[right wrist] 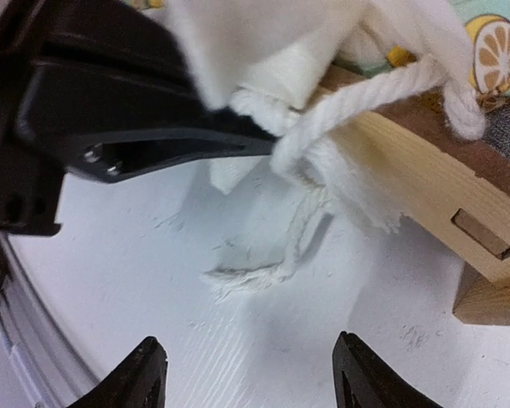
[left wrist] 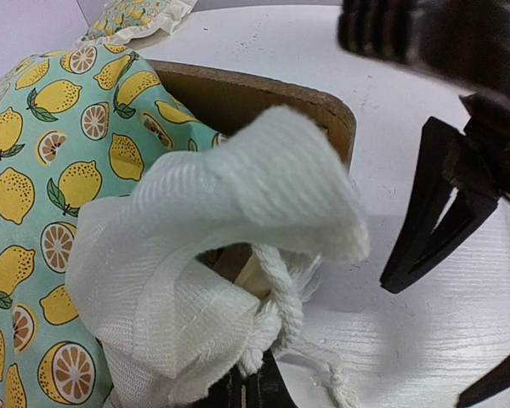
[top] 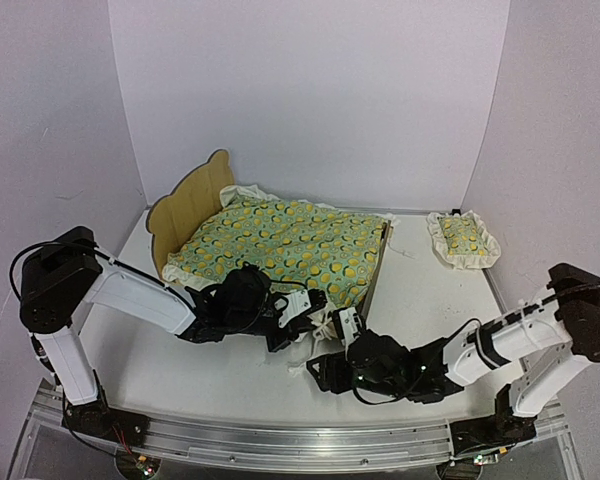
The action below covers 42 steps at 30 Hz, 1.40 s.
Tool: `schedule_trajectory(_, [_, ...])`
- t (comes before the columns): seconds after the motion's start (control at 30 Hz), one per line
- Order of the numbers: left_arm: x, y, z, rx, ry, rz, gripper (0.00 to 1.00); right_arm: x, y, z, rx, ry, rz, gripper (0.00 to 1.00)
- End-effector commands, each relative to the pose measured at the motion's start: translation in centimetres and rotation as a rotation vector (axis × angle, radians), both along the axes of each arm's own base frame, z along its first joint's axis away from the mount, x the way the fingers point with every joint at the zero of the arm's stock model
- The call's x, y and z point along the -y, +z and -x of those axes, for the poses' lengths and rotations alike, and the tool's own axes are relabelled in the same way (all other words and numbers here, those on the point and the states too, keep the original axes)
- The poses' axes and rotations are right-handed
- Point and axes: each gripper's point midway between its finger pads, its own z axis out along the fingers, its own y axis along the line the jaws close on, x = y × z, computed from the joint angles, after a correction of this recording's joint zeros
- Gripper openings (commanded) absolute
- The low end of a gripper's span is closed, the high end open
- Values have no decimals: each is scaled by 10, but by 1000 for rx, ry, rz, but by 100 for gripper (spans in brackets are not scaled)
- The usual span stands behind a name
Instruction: Set up the pet bed
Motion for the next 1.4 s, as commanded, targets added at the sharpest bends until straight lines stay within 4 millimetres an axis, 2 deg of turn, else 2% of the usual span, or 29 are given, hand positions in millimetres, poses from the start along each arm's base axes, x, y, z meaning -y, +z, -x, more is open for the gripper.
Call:
schedule_trajectory(0.0, [10, 25, -6, 20, 15, 74, 0, -12, 18, -35, 134, -165, -94, 66])
schedule_trajectory(0.17, [10, 21, -3, 1, 8, 73, 0, -30, 18, -49, 237, -194, -142, 55])
schedule_trajectory(0.3, [9, 21, -2, -15, 12, 77, 0, -39, 7, -53, 277, -223, -167, 40])
schedule_trajectory(0.4, [9, 26, -2, -23, 19, 90, 0, -32, -1, -53, 287, -251, -173, 24])
schedule_trajectory(0.43, [9, 27, -1, -28, 21, 94, 0, -25, -4, -51, 274, -255, -164, 17])
schedule_trajectory(0.47, [10, 31, -2, -33, 25, 104, 0, -18, -4, -48, 250, -251, -152, 4])
schedule_trajectory(0.5, [10, 34, -2, -47, 35, 114, 0, -4, -13, -43, 182, -273, -113, 0])
schedule_trajectory(0.57, [9, 43, -2, -95, 67, 144, 0, 31, -28, -29, 65, -312, -7, 0])
schedule_trajectory(0.6, [9, 47, 0, -135, 75, 164, 0, 40, -29, -22, 36, -280, 20, 0])
schedule_trajectory(0.77, [8, 56, 10, -365, 155, 244, 0, 65, -46, 0, -49, -115, 172, 0])
schedule_trajectory(0.83, [10, 60, 19, -416, 159, 260, 0, 73, -48, 0, -48, -102, 221, 0])
schedule_trajectory(1.07, [28, 76, 96, -358, 28, 256, 0, 83, -38, -11, -8, -70, 247, 0])
schedule_trajectory(1.13, [27, 75, 107, -326, 32, 250, 0, 84, -36, -14, 0, -67, 247, 0])
schedule_trajectory(1.2, [21, 70, 101, -319, 91, 248, 0, 86, -36, -15, 5, -56, 253, 0])
schedule_trajectory(1.27, [11, 69, 86, -300, 189, 260, 0, 87, -38, -17, 0, -45, 266, 0])
schedule_trajectory(1.37, [1, 88, 66, -252, 307, 318, 0, 99, -46, -20, -20, -60, 295, 0])
